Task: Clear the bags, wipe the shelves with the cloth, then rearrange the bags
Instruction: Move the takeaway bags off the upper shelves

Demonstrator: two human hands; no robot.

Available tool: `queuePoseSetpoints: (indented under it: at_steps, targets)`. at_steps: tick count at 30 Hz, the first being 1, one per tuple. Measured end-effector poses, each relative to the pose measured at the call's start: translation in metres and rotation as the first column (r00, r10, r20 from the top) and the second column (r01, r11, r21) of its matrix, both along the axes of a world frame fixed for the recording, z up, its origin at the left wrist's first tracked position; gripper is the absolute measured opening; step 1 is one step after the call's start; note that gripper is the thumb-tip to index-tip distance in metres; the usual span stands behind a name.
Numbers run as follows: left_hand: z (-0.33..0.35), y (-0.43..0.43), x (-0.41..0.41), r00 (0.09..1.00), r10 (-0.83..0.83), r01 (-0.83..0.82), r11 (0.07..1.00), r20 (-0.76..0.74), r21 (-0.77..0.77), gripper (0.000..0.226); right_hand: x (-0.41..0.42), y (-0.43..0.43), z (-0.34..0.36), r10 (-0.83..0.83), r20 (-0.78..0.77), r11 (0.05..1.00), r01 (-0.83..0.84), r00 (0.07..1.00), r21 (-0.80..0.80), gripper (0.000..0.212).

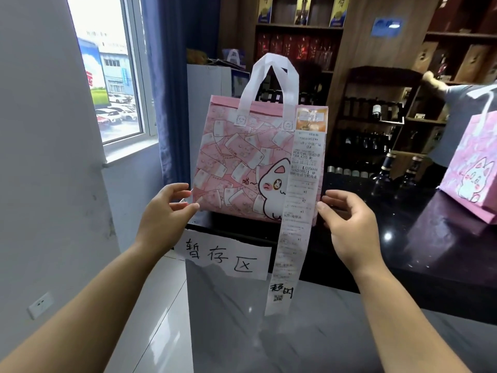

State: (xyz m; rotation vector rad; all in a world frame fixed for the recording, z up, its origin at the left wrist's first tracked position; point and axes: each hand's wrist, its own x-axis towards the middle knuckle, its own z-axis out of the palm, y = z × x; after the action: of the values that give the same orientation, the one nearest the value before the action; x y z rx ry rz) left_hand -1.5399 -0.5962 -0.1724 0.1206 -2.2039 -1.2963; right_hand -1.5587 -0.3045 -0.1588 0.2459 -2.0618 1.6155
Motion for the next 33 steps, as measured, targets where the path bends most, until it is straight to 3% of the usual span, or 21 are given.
queuePoseSetpoints:
  at_steps: [6,10,15,21,26,33]
  targets:
    - [0.003,-0.003,0.062,0.999,-0.020,0.020,1.000,-0.031,-0.001,0.024,0.051,-0.002,0.001,-0.018,-0.059,0.999,0.021,0.998,0.042,0.014]
    - [-0.001,-0.008,0.121,0.999,-0.031,0.030,0.999,-0.034,-0.044,0.017,0.101,-0.010,-0.006,0.046,0.002,0.991,-0.046,0.999,0.124,0.007]
    - [-0.023,-0.014,0.204,0.997,-0.033,0.046,0.983,0.073,-0.177,0.014,0.169,-0.025,-0.019,0.154,0.101,0.946,-0.177,0.983,0.274,0.003]
    - [-0.037,-0.016,0.308,0.982,0.062,-0.007,0.955,0.179,-0.296,0.011,0.237,-0.041,-0.028,0.304,0.285,0.755,-0.413,0.909,0.510,0.008]
    - [-0.048,-0.007,0.409,0.951,0.193,-0.085,0.914,0.241,-0.396,0.015,0.292,-0.055,-0.037,0.443,0.316,0.590,-0.539,0.839,0.601,0.020]
    - [-0.076,0.035,0.577,0.797,0.476,-0.297,0.844,0.371,-0.446,0.014,0.381,-0.066,-0.056,0.632,0.367,0.324,-0.663,0.682,0.675,0.027]
